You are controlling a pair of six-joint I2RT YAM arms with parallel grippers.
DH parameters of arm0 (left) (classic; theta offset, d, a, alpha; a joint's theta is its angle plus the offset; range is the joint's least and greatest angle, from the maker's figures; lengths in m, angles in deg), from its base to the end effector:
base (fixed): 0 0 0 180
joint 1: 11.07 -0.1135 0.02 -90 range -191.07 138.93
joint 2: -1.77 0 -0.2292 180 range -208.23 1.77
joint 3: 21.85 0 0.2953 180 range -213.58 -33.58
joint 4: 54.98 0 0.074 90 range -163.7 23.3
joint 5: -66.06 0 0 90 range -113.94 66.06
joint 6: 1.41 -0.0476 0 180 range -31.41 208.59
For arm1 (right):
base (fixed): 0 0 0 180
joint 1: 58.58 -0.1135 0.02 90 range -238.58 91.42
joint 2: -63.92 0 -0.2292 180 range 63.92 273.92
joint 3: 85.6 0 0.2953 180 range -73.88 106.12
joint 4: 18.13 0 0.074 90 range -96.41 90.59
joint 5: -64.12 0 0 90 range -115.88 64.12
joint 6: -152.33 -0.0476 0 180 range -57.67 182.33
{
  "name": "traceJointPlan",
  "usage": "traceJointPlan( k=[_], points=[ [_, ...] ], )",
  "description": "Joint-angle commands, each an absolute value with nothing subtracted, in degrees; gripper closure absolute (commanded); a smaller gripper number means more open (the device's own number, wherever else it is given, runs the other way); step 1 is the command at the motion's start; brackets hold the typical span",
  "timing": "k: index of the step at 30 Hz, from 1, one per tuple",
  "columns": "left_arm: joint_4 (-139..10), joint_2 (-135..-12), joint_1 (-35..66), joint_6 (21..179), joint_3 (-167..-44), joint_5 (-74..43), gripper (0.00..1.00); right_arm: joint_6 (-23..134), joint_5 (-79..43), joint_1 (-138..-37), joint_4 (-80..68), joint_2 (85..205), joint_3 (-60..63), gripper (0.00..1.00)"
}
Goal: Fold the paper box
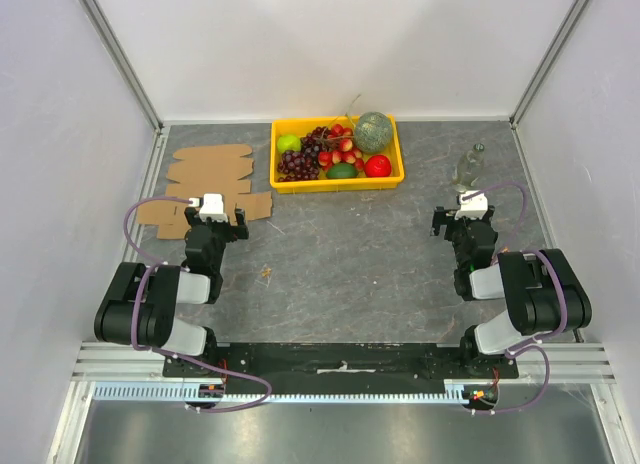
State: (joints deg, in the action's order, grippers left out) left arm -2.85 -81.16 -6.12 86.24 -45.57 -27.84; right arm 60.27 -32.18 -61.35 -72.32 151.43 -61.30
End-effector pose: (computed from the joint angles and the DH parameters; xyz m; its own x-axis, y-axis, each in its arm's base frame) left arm 0.2628 -0.0195 0.0723 -0.1219 0.0516 -0.9912 0.0239 0.9985 0.0491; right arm 0.2629 0.0075 0.0599 -0.1543 0.0283 -0.9876 0.0658 0.9977 0.0183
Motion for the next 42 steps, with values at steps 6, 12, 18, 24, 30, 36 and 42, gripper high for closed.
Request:
traceJointPlan(
  k=[6, 12, 18, 24, 30, 36, 42],
  points=[
    [-0.3, -81.0, -6.3, 87.1, -46.1, -27.4, 0.00, 60.7, -32.6, -61.2, -74.4, 151.5, -59.8, 0.02],
    [-0.3, -81.1, -6.4, 87.2, -46.1, -27.4, 0.00, 58.4, -38.2, -61.4, -58.4, 144.2, -54.1, 0.02],
    [-8.8, -73.9, -3.1, 85.2, -48.0, -35.1, 0.00, 50.2, -42.7, -61.9, -49.4, 134.2, -51.1, 0.02],
    [-34.4, -60.8, -1.4, 98.8, -57.6, -41.5, 0.00, 43.0, -38.6, -64.8, -23.9, 136.7, -34.7, 0.02],
    [-50.9, -55.6, -1.2, 107.2, -64.4, -41.9, 0.00, 39.4, -37.5, -80.9, -19.4, 139.4, -27.9, 0.02],
    [-73.8, -57.2, -1.5, 113.4, -77.6, -38.7, 0.00, 33.6, -36.0, -96.9, -18.4, 151.4, -17.1, 0.02],
    [-81.9, -53.3, -1.8, 115.3, -79.5, -41.3, 0.00, 28.2, -30.5, -104.1, -20.5, 168.7, -4.3, 0.03]
  ],
)
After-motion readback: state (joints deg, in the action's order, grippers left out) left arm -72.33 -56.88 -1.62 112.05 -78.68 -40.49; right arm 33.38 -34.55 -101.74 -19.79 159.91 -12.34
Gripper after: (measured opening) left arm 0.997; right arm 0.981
